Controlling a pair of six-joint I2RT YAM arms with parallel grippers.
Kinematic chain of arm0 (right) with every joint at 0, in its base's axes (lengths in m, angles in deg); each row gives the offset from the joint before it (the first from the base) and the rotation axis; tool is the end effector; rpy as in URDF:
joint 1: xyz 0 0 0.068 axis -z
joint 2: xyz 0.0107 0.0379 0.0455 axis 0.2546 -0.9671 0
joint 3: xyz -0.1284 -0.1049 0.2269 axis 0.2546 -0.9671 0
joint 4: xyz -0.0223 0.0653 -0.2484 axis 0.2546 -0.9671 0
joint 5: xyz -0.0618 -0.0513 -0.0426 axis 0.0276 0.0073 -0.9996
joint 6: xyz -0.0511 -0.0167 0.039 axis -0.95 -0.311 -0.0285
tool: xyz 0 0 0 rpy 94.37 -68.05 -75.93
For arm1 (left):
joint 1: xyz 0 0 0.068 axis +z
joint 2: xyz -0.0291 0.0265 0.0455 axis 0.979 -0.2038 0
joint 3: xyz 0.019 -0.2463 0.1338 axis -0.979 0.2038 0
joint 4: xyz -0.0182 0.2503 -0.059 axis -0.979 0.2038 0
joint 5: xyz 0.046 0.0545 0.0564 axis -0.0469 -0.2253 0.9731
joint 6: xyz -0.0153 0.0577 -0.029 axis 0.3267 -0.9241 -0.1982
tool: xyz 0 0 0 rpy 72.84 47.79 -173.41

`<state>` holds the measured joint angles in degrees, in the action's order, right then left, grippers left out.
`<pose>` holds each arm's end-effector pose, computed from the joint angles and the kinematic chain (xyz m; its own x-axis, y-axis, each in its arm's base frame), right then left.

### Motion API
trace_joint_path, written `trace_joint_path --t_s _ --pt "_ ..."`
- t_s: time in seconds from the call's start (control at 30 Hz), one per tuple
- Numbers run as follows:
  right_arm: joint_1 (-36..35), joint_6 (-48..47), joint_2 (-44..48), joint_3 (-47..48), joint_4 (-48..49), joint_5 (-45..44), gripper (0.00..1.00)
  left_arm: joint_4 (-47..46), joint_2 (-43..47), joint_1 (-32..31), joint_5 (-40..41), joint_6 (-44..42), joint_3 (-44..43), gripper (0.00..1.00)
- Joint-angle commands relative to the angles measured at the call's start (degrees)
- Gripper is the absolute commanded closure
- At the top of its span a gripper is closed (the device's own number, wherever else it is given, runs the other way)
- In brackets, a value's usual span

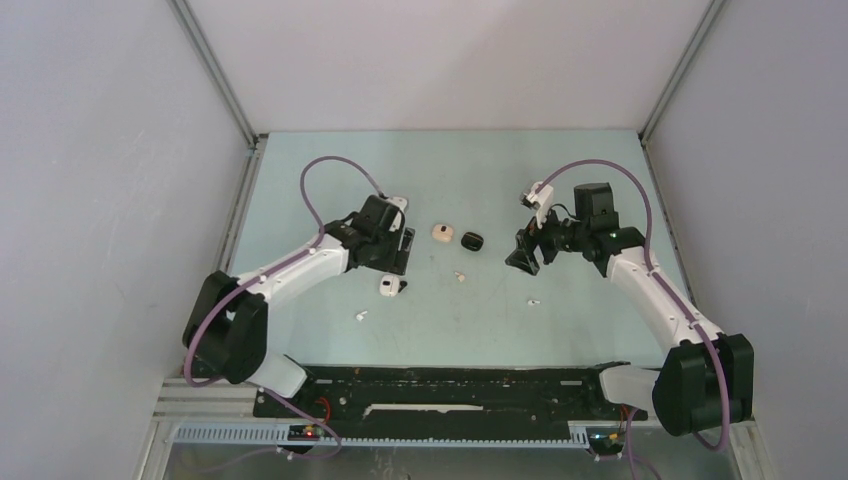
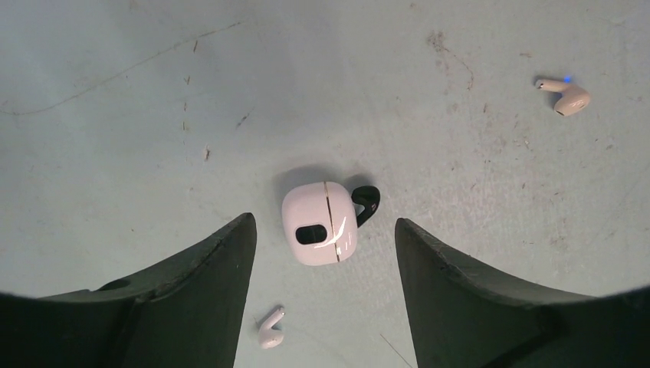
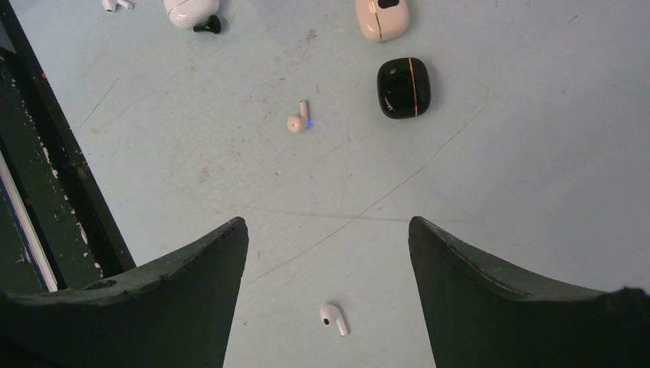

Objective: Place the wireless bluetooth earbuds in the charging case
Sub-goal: Pick up the charging case at the center of the board.

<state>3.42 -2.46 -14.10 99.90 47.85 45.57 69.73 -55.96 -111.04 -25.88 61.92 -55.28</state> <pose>0.2447 0.0852 0.2677 -0.3741 -0.3877 -0.8425 -0.8440 0.5187 0.1361 0.2606 -0.1629 0.2170 -0.8073 0.2304 -0.5433 0.3150 0.9468 -0.0666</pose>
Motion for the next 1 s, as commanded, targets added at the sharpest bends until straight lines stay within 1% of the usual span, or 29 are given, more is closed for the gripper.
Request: trace_joint_path --t_s 0.0,0.27,0.43,0.63,0.73,0.8,0.87,0.97 --pt "0.1 -0.09 -0.31 0.7 0.84 0.22 0.21 1.65 1.5 -0.69 2.24 1.32 -0.2 0.27" --pt "-0.02 -0.16 -0.11 0.7 0.51 -0.17 0.22 3.76 -1.64 -0.83 3.37 0.86 -0.12 0.3" --pt "0.09 -0.16 -0.19 0.7 0.33 -0.18 0.22 5.16 -3.35 -1.23 0.66 0.45 -0.34 0.25" --pt "0.1 -0.29 -0.23 0.7 0.15 -0.1 0.22 6.92 -5.86 -1.96 0.34 0.34 -0.7 0.24" --pt "0.1 -0.34 -0.31 0.7 0.08 -0.1 0.22 7.73 -7.41 -2.62 -1.16 0.37 -0.96 0.25" --pt "0.09 -0.29 -0.36 0.7 0.07 -0.1 0.22 7.86 -8.51 -3.34 -3.91 -0.63 -1.08 0.25" --pt "0.09 -0.41 -0.46 0.7 0.0 -0.1 0.22 7.7 -9.27 -4.3 -8.27 -1.09 -1.12 0.25" --pt "0.3 -0.34 -0.46 0.7 -0.11 -0.11 0.22 7.27 -9.98 -5.73 -11.9 -1.41 -1.91 0.26"
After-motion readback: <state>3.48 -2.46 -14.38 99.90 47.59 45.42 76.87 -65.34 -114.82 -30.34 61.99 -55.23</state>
